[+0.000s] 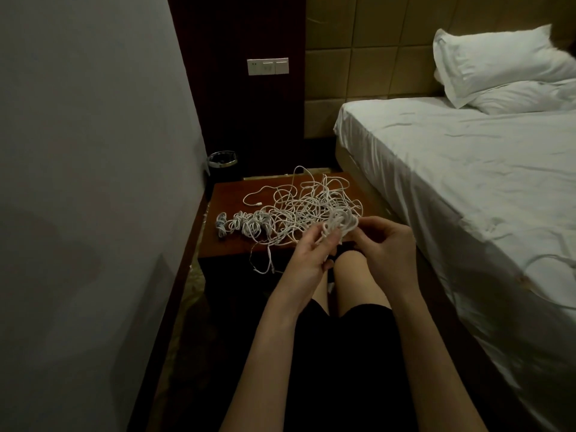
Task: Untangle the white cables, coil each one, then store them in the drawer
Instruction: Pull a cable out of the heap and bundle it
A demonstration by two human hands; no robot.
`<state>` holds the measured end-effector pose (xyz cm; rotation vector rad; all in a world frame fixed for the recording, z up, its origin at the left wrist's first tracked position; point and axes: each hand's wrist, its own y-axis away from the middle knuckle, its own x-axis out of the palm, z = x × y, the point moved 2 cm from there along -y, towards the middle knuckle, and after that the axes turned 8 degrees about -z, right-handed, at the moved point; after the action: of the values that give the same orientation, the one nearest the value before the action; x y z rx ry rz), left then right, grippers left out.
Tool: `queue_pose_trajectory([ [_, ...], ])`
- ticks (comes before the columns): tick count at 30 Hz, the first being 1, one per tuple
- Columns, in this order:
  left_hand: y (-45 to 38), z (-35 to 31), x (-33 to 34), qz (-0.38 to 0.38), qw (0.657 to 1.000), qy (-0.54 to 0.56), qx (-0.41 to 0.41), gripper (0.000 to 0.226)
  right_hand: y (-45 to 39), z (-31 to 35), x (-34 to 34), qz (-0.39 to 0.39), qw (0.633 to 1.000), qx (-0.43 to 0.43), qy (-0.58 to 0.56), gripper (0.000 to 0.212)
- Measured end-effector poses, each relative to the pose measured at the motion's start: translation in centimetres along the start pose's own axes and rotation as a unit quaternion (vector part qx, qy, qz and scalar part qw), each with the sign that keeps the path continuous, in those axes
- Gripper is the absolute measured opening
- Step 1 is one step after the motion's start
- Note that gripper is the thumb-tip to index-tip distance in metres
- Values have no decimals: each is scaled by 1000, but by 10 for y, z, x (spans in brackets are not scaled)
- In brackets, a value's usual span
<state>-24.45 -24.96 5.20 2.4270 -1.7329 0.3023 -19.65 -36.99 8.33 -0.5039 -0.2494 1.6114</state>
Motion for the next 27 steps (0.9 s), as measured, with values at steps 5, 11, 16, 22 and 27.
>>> queue_pose_trajectory([
  [5,0,7,2,-35,998,-53,1,50,1,6,-2,19,997,-59,53,26],
  [11,0,1,9,-64,996,-61,2,64,3,5,0,38,990,65,-119,19],
  [16,-2,2,7,-76,993,-85,20,77,2,2,1,29,972,143,-185,24],
  [22,0,-1,5,-68,995,-72,17,83,4,7,2,7,970,137,-203,27],
  [27,-2,-1,2,-65,997,-32,-3,88,3,9,-1,7,968,146,-206,27],
])
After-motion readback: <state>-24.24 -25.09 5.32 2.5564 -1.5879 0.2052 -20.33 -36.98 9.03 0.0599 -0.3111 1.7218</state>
